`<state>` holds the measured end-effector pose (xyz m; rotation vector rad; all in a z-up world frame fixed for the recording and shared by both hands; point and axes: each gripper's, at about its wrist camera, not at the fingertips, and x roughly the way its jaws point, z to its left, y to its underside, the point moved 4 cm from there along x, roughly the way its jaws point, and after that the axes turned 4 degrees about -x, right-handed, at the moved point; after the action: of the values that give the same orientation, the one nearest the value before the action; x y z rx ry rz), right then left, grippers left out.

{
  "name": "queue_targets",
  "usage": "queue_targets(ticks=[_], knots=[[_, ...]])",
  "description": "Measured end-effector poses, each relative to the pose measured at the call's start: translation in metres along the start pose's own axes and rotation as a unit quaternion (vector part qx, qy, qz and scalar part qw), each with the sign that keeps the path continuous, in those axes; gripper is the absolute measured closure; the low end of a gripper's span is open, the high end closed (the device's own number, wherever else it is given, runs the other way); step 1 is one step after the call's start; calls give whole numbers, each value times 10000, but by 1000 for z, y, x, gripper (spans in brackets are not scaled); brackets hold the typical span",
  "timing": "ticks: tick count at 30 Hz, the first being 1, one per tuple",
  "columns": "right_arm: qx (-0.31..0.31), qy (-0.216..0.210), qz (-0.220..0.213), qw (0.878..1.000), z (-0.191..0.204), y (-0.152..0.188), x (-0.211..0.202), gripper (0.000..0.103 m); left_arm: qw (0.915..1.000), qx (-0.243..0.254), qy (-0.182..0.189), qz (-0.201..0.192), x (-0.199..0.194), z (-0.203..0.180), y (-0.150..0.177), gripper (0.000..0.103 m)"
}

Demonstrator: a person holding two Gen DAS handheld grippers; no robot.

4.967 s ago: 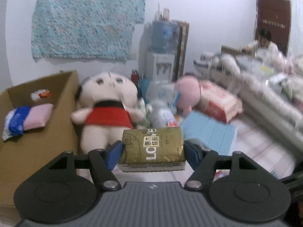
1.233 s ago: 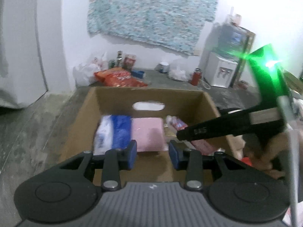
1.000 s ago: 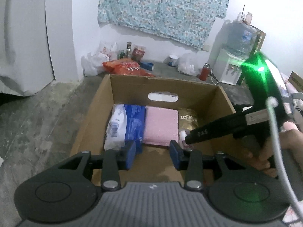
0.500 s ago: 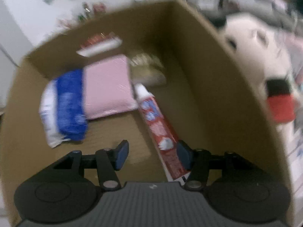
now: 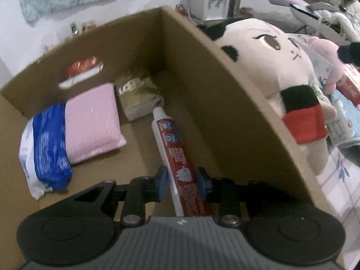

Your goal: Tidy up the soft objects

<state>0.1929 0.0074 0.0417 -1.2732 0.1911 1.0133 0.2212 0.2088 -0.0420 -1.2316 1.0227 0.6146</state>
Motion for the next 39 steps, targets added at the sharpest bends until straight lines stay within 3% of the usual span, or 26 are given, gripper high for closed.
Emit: queue_targets(ticks=[2,8,12,14,19,24,25,26,29,31,33,36,39], knots=[[5,-13,31,10000,0,3,5,62,9998,149,-18,-103,1,-3,-4,85],[-66,-23,144,9999,7,7,15,62,9996,74,136,-238,7,3,-23,87],[-116,-63,141,9998,11,4,12,62,9993,250,195,-192,1,-1,-16,87],[-90,-40,117,9999,9,4,12,62,9995,104,133,-252,-6,4,-15,88],[43,-118,176,9998,5,8,13,62,9959,-437,521,-591,-11,14,-32,88],[-78,-151,239,9996,10,11,11,62,9922,-1167,58,-441,7,31,-29,88],[-100,-163,249,9995,10,12,11,62,9902,-1315,-71,-463,5,37,-26,91],[-117,-169,251,9995,10,11,11,62,9887,-1417,-125,-472,4,41,-24,102],[-120,-201,228,9995,11,11,9,62,9814,-1742,-455,-668,-13,54,-20,103],[-99,-226,213,9995,11,11,9,62,9795,-1842,-372,-733,-26,61,-22,103],[-78,-249,207,9994,12,12,8,62,9807,-1811,-200,-715,-35,59,-21,101],[-67,-252,231,9994,12,15,8,62,9906,-1281,-61,-468,-34,49,-22,68],[-106,-221,244,9994,12,17,6,62,9941,-774,-398,-647,-30,41,-25,68]])
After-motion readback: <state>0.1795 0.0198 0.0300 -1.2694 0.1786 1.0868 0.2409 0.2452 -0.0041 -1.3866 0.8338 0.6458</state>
